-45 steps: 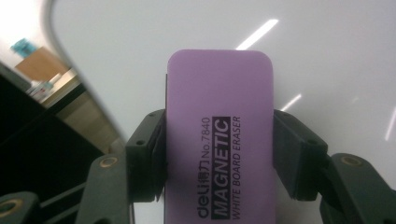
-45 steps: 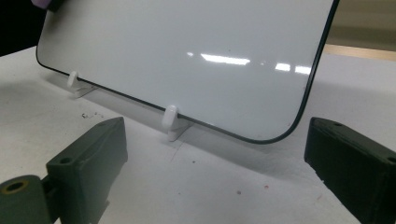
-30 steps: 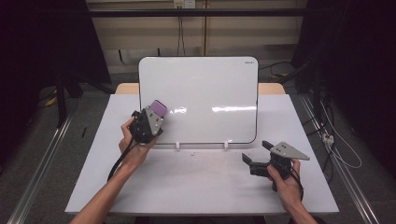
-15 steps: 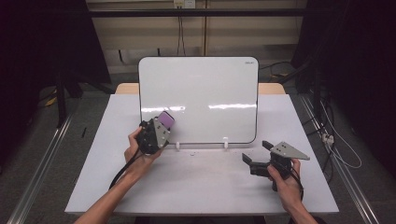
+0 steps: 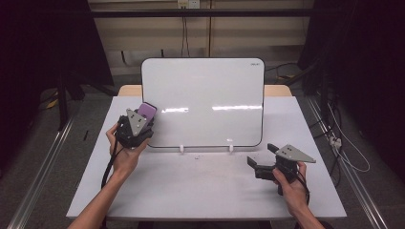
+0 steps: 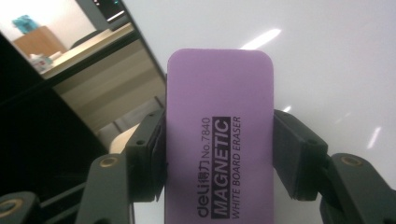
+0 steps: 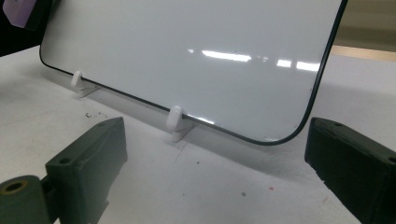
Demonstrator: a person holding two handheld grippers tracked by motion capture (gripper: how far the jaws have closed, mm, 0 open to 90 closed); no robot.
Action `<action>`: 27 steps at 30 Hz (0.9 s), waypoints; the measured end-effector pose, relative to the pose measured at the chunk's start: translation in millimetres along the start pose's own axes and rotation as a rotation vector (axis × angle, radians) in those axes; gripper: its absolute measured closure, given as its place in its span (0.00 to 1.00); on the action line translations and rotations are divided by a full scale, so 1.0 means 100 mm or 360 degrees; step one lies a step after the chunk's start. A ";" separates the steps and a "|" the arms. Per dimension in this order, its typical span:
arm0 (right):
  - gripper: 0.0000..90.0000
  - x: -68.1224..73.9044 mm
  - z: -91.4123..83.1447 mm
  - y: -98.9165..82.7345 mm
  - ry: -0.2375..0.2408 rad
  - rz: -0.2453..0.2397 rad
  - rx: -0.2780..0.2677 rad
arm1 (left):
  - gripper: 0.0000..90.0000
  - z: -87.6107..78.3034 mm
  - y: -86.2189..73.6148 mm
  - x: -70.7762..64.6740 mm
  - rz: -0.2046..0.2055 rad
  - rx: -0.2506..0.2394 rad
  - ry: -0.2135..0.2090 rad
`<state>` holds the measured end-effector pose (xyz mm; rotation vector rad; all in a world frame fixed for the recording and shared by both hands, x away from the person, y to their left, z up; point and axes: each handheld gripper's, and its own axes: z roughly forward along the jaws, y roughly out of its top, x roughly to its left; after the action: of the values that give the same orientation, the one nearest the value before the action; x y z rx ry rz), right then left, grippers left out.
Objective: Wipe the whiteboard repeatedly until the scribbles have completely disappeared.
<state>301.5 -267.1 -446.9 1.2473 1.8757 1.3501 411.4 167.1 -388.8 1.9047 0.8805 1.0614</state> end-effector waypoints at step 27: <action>0.09 0.07 -0.01 0.00 0.0067 0.0045 -0.0036 | 0.46 -0.18 0.13 -0.38 -0.0064 -0.0076 -0.0348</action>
<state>297.9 -261.6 -446.3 1.2473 1.8725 1.4193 382.4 134.4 -385.1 1.9123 0.7589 0.8245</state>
